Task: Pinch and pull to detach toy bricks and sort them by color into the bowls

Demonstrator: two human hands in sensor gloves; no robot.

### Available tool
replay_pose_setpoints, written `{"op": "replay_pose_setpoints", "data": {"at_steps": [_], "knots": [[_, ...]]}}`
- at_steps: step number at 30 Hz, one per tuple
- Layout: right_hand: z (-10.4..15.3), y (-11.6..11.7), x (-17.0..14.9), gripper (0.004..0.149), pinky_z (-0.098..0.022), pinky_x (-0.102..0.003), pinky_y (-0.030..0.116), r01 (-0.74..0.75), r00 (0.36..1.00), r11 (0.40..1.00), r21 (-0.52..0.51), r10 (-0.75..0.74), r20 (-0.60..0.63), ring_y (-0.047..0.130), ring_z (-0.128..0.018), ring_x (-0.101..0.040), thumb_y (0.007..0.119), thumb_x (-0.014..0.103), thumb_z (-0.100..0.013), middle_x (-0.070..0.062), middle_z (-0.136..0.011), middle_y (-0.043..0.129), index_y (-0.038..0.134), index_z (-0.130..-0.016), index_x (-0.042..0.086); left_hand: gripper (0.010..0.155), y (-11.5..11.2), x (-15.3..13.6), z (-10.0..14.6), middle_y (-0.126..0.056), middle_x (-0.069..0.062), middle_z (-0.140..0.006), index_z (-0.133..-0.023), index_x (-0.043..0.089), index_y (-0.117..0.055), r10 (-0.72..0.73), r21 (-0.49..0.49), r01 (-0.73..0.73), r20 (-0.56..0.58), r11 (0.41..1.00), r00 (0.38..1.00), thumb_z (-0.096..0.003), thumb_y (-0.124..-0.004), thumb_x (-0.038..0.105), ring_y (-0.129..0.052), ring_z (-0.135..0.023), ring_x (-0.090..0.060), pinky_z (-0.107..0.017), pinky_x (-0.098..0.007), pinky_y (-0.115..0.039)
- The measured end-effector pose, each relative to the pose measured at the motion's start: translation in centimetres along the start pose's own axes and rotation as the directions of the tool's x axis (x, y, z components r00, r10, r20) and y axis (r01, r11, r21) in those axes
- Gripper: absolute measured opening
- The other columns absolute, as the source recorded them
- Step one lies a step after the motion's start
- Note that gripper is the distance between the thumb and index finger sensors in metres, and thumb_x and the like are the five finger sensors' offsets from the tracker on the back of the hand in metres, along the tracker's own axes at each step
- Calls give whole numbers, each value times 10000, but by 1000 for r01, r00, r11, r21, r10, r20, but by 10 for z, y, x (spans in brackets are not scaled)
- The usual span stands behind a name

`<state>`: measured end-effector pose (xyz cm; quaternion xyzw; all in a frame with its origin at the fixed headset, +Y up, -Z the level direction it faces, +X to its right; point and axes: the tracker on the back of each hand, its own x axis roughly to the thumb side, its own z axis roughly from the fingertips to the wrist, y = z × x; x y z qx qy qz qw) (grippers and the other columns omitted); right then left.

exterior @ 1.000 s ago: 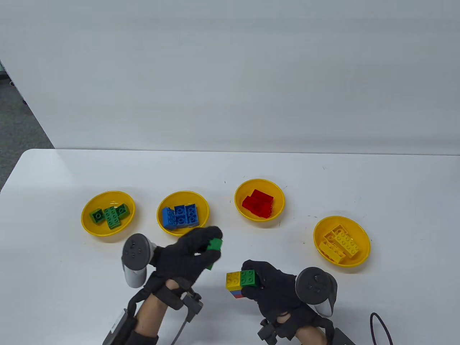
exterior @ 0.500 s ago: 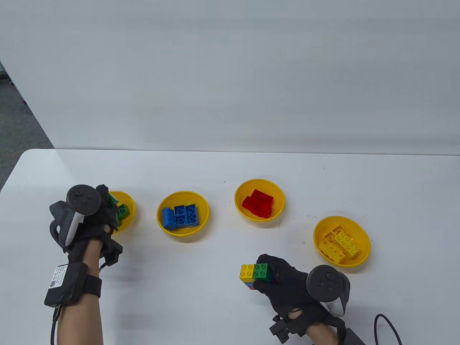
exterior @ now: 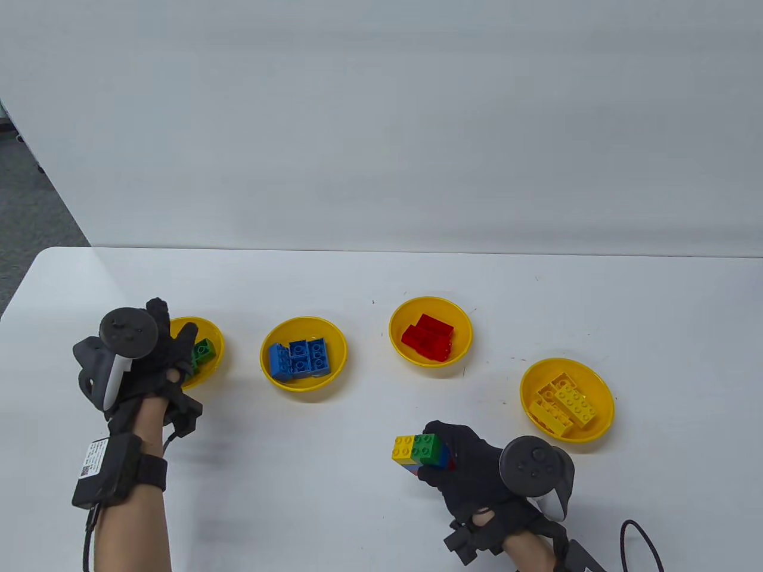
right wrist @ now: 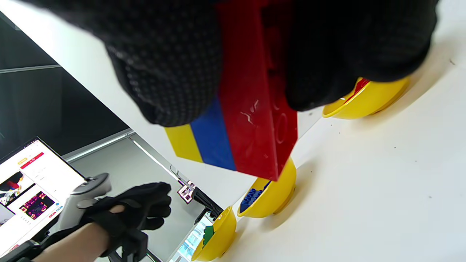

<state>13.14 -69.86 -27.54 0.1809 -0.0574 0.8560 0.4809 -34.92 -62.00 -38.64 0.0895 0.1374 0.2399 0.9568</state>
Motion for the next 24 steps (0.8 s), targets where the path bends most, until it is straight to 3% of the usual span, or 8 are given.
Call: {"op": "replay_pose_setpoints", "data": {"at_steps": [4,6,9,12,16,18,20,24], "knots": [[0,2,2,640,-298,-507,900,-13,1000,1000,1,13,8,994,-468,-429,980,299,-279,-279,-799,867,824,-825,3,674,14,57,35,-566,-214,-1160,-1091,243,-608,84,-42,-76,241,996,967,-516,-818,526,-649,-1040,-518,-709,-674,-603],[-1,4,2,639,-289,-507,899,-14,1000,1000,4,14,12,997,-456,-425,979,305,-281,-280,-789,877,831,-821,0,651,12,91,61,-636,-191,-1143,-1074,244,-651,126,-68,-109,374,992,919,-513,-822,525,-705,-1021,-503,-700,-671,-625],[-3,7,3,636,-282,-512,898,-10,1000,1000,12,10,12,999,-447,-427,978,303,-282,-286,-782,881,836,-817,-12,631,-4,130,92,-713,-161,-1116,-1051,242,-698,184,-161,-115,522,980,833,-505,-835,526,-773,-997,-471,-682,-658,-669],[-4,10,3,645,-282,-516,904,-19,1000,999,33,19,22,1003,-449,-435,984,290,-279,-297,-784,880,830,-818,-29,633,-37,161,126,-758,-142,-1094,-1030,246,-732,272,-275,-118,632,954,726,-482,-865,533,-811,-974,-459,-672,-648,-690],[-4,13,6,654,-280,-502,915,-23,999,998,65,20,41,1009,-447,-423,997,280,-270,-304,-782,878,826,-815,-39,763,-97,178,159,-746,-171,-1078,-1048,221,-699,390,-466,-47,675,883,626,-408,-940,561,-790,-960,-471,-679,-662,-663],[-3,14,7,653,-274,-496,918,-33,998,997,72,29,52,1014,-440,-412,1001,281,-268,-304,-776,882,831,-810,-41,768,-119,178,168,-765,-158,-1055,-1031,214,-719,414,-506,-19,683,863,602,-387,-978,543,-795,-942,-463,-683,-666,-651],[-2,17,8,645,-259,-496,922,-49,997,996,77,45,59,1019,-423,-411,1008,279,-262,-311,-760,895,847,-791,-53,689,-131,175,171,-813,-157,-984,-962,204,-801,419,-478,-60,696,876,583,-371,-1022,481,-843,-875,-444,-658,-662,-676],[-2,24,9,618,-229,-500,923,-50,995,995,92,43,85,1029,-386,-407,1017,287,-247,-306,-729,923,884,-752,-43,641,-124,170,167,-954,-180,-813,-863,148,-909,425,-472,-69,710,879,562,-333,-1083,463,-981,-699,-408,-597,-633,-772]]}}
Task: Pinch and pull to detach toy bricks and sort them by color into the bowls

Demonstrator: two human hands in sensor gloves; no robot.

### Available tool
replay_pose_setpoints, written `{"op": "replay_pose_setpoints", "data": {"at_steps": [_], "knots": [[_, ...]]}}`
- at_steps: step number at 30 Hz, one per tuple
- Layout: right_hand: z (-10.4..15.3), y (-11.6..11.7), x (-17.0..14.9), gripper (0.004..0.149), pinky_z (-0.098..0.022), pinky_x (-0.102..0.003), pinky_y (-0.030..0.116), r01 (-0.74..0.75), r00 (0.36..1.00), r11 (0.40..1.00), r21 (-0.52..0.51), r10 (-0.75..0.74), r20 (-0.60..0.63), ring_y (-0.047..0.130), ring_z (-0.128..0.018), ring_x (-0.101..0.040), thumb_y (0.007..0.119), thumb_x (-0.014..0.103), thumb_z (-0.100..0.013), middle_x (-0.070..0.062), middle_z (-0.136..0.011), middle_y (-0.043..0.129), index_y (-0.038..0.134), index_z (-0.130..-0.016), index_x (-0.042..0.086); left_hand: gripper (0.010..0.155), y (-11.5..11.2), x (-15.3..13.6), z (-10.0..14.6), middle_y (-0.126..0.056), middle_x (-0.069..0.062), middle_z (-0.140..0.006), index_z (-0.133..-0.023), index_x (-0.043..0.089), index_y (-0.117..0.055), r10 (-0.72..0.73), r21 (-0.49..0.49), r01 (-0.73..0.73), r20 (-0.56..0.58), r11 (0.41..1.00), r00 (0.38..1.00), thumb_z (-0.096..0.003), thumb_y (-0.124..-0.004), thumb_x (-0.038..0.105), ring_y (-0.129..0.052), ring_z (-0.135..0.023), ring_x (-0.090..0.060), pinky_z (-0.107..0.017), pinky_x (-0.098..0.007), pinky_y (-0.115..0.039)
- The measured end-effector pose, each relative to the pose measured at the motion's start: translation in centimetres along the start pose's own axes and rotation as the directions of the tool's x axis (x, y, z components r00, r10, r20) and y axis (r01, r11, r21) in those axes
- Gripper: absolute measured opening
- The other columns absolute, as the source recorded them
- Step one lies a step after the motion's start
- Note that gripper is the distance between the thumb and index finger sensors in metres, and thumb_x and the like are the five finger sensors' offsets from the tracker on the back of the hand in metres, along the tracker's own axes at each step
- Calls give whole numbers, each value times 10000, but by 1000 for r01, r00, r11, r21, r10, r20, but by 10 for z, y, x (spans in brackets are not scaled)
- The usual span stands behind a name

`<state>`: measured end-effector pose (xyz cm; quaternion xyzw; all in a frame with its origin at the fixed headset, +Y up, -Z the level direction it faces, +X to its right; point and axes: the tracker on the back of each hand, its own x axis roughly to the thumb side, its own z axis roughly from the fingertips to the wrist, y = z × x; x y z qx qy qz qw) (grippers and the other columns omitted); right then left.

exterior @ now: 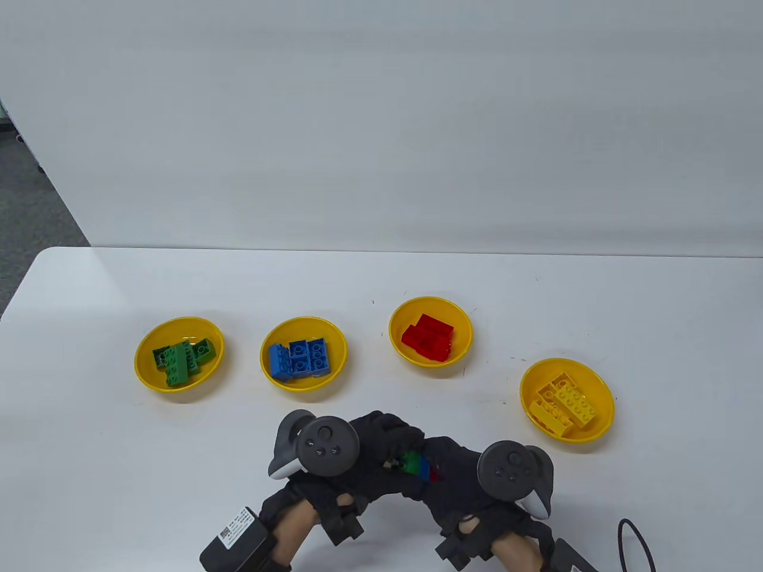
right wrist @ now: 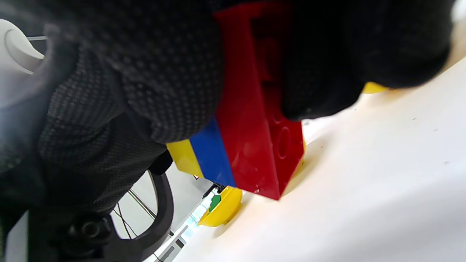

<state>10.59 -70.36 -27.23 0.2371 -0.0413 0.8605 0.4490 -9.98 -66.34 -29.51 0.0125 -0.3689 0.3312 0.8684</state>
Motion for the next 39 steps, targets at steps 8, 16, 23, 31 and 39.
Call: {"op": "replay_pose_setpoints", "data": {"at_steps": [8,16,23,31,39], "knots": [[4,5,19,621,-200,-500,953,10,998,1000,-13,-9,59,1063,-355,-402,1009,283,-202,-299,-690,967,922,-718,-50,595,13,-27,9,-987,-218,-801,-846,110,-944,361,-55,-364,-55,930,931,-375,-1060,456,-1009,-676,-437,-591,-641,-789],[9,-4,8,628,-269,-524,909,51,999,998,-47,-52,-15,1019,-427,-410,982,292,-258,-293,-749,907,864,-785,-28,635,74,-39,27,-894,-190,-906,-947,166,-834,356,256,-327,-73,910,932,-408,-1005,453,-952,-747,-439,-578,-631,-773],[9,-13,1,627,-289,-534,897,56,998,996,-67,-58,-28,1008,-451,-417,974,285,-267,-290,-768,891,851,-801,-20,638,188,-73,54,-762,-180,-1035,-1012,189,-756,87,413,82,-374,907,923,-435,-989,329,-870,-891,-465,-651,-582,-760],[11,-11,1,629,-302,-534,897,32,999,998,-62,-33,-20,1004,-469,-419,971,283,-269,-284,-781,883,845,-811,-9,653,192,-166,71,-684,-153,-1091,-1017,203,-742,-167,210,392,-658,896,734,-423,-1013,221,-797,-972,-433,-703,-532,-730],[9,-9,-3,628,-302,-533,896,39,999,998,-49,-41,-36,1003,-470,-418,968,286,-273,-284,-781,882,843,-813,-8,676,177,-226,70,-671,-121,-1105,-1027,227,-725,-252,62,472,-780,880,573,-420,-1019,270,-782,-995,-403,-722,-520,-708]]}}
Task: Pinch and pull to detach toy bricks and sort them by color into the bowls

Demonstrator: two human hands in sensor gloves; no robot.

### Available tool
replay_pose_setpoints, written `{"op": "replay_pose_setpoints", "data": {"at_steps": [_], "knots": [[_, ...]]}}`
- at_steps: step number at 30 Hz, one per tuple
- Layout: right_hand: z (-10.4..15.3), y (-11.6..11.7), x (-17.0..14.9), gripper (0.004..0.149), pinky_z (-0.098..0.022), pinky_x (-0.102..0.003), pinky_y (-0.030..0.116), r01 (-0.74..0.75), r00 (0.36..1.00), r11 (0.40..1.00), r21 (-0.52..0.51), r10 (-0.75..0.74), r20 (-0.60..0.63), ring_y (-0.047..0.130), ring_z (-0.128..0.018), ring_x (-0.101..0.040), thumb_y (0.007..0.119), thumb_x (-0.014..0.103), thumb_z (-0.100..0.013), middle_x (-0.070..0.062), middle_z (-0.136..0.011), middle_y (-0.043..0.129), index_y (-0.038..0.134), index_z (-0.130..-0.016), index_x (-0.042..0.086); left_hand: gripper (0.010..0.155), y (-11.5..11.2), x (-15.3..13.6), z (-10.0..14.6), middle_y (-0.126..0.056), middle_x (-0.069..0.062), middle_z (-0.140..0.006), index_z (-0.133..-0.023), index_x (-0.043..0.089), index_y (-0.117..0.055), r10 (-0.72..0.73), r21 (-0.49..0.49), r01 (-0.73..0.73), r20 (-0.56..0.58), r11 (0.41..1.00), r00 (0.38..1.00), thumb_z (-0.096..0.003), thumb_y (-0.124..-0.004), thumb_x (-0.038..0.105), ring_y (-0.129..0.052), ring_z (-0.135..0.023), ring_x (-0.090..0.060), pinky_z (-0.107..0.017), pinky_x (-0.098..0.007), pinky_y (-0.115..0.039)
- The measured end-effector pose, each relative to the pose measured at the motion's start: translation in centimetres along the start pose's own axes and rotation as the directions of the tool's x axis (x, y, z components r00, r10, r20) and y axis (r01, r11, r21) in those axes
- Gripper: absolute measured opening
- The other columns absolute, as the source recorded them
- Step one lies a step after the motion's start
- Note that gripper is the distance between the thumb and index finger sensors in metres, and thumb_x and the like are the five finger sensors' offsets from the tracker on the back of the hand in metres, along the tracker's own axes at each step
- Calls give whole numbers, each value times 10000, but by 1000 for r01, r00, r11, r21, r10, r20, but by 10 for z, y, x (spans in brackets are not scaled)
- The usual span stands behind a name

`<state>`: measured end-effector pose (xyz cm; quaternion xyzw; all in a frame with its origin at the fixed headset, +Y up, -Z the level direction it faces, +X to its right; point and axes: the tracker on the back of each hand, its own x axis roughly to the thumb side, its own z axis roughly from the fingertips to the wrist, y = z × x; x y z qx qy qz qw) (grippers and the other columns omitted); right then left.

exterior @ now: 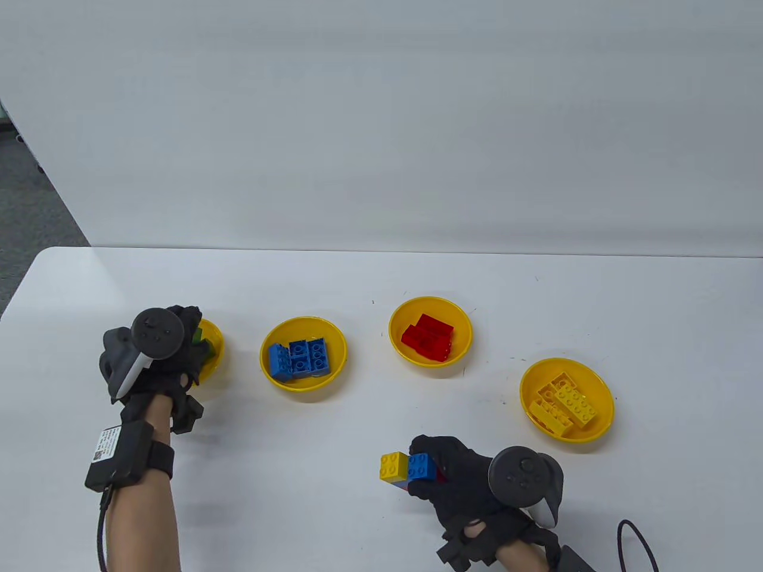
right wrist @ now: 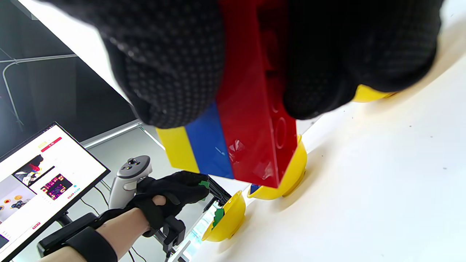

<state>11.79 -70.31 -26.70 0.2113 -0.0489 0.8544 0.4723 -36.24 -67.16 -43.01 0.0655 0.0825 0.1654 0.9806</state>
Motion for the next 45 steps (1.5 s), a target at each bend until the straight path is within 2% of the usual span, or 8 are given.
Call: {"op": "replay_pose_setpoints", "data": {"at_steps": [6,10,17,22,28,35,41,45], "knots": [[1,-1,0,629,-303,-533,895,1,1000,1000,-8,-1,-10,1002,-472,-417,965,290,-276,-285,-782,880,840,-816,-5,692,11,-20,2,-614,-152,-1132,-1055,223,-673,134,78,-125,-135,989,982,-450,-975,367,-720,-1024,-434,-740,-557,-653],[1,-3,0,628,-307,-529,897,38,999,999,-26,-39,-19,1003,-475,-413,962,294,-279,-282,-786,877,837,-819,-1,651,37,-10,18,-617,-170,-1128,-1053,216,-675,208,134,-198,-65,971,976,-482,-917,413,-721,-1015,-455,-725,-582,-656],[1,-9,-7,630,-326,-540,893,281,956,955,-101,-288,-65,998,-497,-420,957,290,-284,-283,-799,864,824,-828,1,674,94,67,79,-593,-187,-1143,-1078,229,-635,349,129,-395,279,909,895,-503,-863,496,-702,-1022,-473,-710,-619,-659],[3,-13,-11,631,-328,-541,894,420,900,895,-151,-432,-58,998,-501,-421,956,291,-284,-280,-802,861,822,-828,2,703,104,113,133,-607,-194,-1140,-1088,234,-617,477,31,-555,475,831,740,-495,-856,527,-740,-1002,-471,-690,-621,-689],[1,-13,-15,630,-336,-541,892,532,838,831,-163,-545,-38,995,-509,-421,955,289,-287,-279,-808,856,816,-833,6,753,55,143,156,-613,-203,-1135,-1098,226,-592,640,-173,-654,492,737,591,-478,-864,554,-782,-964,-466,-677,-612,-707],[-2,-7,-23,630,-347,-534,893,590,794,787,-180,-606,-53,992,-523,-416,949,292,-294,-276,-819,845,807,-842,16,863,-58,178,158,-525,-227,-1158,-1112,195,-526,790,-575,-558,308,599,530,-439,-900,586,-745,-962,-489,-657,-639,-691],[-3,2,-25,630,-346,-522,897,619,769,767,-166,-635,-67,992,-524,-414,946,293,-299,-279,-823,839,802,-847,16,716,-76,196,175,-734,-172,-1076,-1027,197,-707,787,-574,-551,328,606,523,-431,-964,499,-924,-834,-409,-587,-580,-791],[1,4,-16,691,-399,-604,793,425,885,895,-138,-442,-143,882,-609,-501,903,332,-334,-345,-917,689,727,-910,-6,666,-77,191,176,-870,-231,-949,-966,136,-772,802,-535,-605,305,590,513,-413,-1016,415,-1076,-662,-419,-453,-551,-909]]}}
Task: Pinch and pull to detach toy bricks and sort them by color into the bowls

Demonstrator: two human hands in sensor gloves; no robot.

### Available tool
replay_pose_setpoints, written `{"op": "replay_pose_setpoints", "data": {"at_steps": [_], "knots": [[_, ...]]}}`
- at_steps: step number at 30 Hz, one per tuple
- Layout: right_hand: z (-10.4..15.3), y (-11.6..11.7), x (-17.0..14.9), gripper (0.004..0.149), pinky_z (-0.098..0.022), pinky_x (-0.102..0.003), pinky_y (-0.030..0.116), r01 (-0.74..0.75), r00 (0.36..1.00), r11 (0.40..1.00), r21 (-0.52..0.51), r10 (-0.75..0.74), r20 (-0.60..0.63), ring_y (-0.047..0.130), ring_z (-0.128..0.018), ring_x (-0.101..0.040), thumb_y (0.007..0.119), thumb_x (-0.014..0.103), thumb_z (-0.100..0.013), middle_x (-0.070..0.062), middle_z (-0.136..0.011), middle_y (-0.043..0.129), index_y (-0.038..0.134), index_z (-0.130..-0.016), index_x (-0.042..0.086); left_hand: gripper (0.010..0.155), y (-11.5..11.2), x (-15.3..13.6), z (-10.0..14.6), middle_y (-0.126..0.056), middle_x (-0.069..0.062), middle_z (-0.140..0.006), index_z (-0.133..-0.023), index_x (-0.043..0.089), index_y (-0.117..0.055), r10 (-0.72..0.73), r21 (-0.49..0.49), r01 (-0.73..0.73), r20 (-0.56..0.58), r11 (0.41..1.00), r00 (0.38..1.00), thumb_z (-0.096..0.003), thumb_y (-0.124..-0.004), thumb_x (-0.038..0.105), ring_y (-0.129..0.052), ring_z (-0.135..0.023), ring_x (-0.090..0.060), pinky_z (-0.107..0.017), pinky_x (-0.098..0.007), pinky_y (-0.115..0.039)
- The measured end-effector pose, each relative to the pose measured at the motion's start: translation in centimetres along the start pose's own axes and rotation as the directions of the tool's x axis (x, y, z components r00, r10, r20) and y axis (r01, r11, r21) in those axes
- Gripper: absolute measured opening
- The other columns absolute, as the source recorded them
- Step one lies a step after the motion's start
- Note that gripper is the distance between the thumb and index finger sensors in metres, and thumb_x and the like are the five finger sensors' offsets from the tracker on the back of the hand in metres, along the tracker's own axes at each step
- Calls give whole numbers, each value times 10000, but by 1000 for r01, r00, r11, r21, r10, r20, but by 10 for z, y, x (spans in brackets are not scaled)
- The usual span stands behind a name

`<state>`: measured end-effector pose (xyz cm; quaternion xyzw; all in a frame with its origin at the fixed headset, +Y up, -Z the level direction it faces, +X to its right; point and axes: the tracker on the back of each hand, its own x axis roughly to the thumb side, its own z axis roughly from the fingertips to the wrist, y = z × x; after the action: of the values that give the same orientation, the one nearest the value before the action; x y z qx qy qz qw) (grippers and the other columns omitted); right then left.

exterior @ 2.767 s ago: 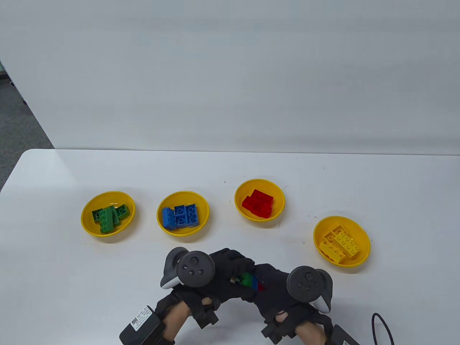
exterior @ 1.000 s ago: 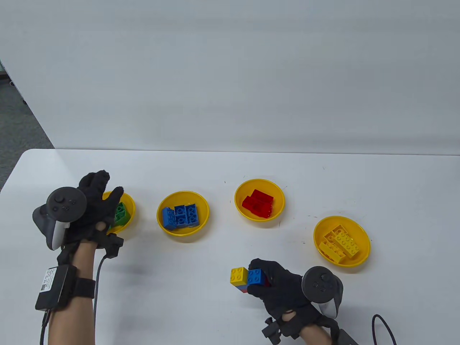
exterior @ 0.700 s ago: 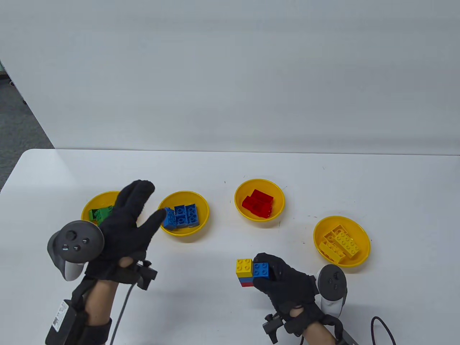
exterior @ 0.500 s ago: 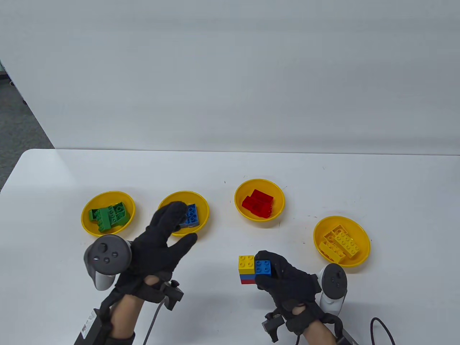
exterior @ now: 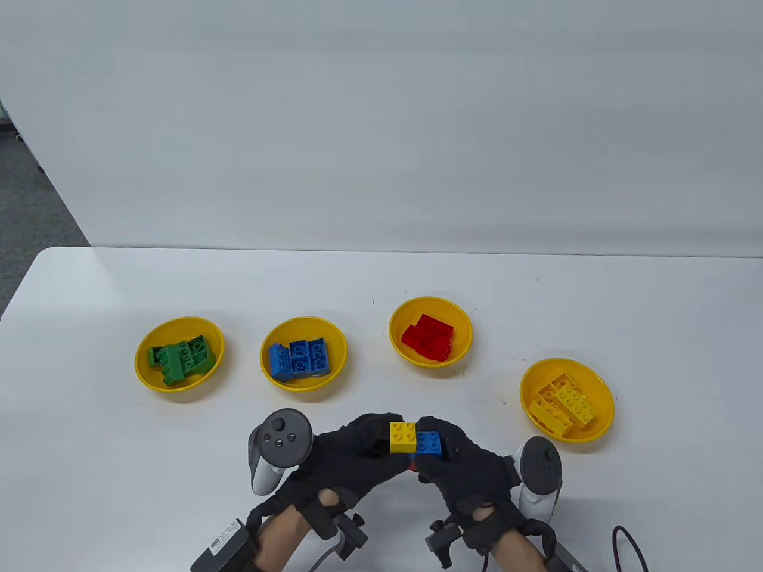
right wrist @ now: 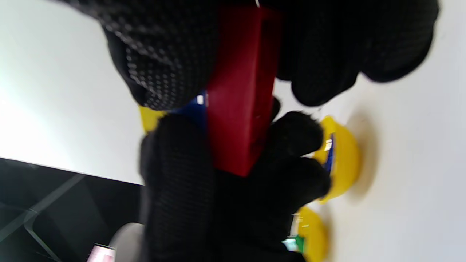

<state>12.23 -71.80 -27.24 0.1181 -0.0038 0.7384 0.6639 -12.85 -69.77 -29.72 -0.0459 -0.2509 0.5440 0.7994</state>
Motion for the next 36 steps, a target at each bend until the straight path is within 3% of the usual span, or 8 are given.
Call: {"op": "replay_pose_setpoints", "data": {"at_steps": [3,5,12,20,23,26,31,36], "knots": [[4,3,20,745,-488,-687,687,-380,899,920,-92,391,195,745,-759,-554,879,340,-354,-352,-1006,521,620,-986,40,667,4,1,5,-883,-241,-926,-973,134,-741,-108,12,108,-9,994,994,-421,-1013,393,-1098,-638,-410,-431,-531,-935],[4,5,29,746,-501,-697,675,-469,828,877,-106,478,293,736,-781,-551,879,345,-355,-323,-1029,522,615,-1001,81,674,4,3,7,-875,-242,-929,-967,133,-752,-206,44,206,-6,978,979,-404,-1037,370,-1093,-619,-388,-436,-510,-935],[0,12,26,684,-516,-742,643,-471,823,882,-2,440,360,782,-810,-516,901,284,-339,-178,-994,737,694,-978,153,680,-9,11,6,-907,-245,-878,-935,126,-811,-343,37,342,20,939,939,-355,-1088,350,-1094,-512,-349,-386,-476,-942],[3,14,38,592,-468,-685,754,-468,801,877,-104,471,369,954,-578,-482,803,214,-235,-255,-722,956,876,-788,18,670,-14,15,5,-953,-270,-814,-895,68,-861,-286,-5,287,95,958,954,-341,-1108,352,-1131,-463,-363,-344,-483,-976],[-5,0,29,591,-439,-665,795,-296,917,953,-61,301,262,996,-519,-453,729,230,-267,-275,-683,987,883,-785,-8,671,-12,15,7,-951,-253,-850,-903,90,-861,-311,-28,317,134,948,941,-332,-1119,330,-1133,-514,-375,-381,-494,-975],[-15,-24,31,590,-461,-689,738,-172,973,983,-62,179,146,933,-575,-495,819,243,-295,-296,-739,930,853,-829,-7,672,-3,12,7,-921,-256,-874,-932,99,-827,-180,-7,181,66,984,981,-362,-1095,335,-1112,-541,-378,-406,-487,-962],[-47,-100,70,579,-495,-701,712,-516,815,800,-306,568,111,885,-686,-511,866,233,-313,-256,-850,873,840,-870,76,689,27,-4,14,-875,-233,-921,-972,139,-776,-161,142,165,-35,976,986,-375,-1078,304,-1091,-600,-335,-451,-459,-953],[-88,-149,49,568,-520,-720,683,-897,431,402,-185,889,-154,857,-738,-501,883,235,-303,-226,-892,843,866,-864,148,695,45,-14,15,-826,-229,-961,-1004,159,-733,-111,155,124,-85,980,990,-396,-1055,253,-1062,-647,-324,-492,-448,-936]]}}
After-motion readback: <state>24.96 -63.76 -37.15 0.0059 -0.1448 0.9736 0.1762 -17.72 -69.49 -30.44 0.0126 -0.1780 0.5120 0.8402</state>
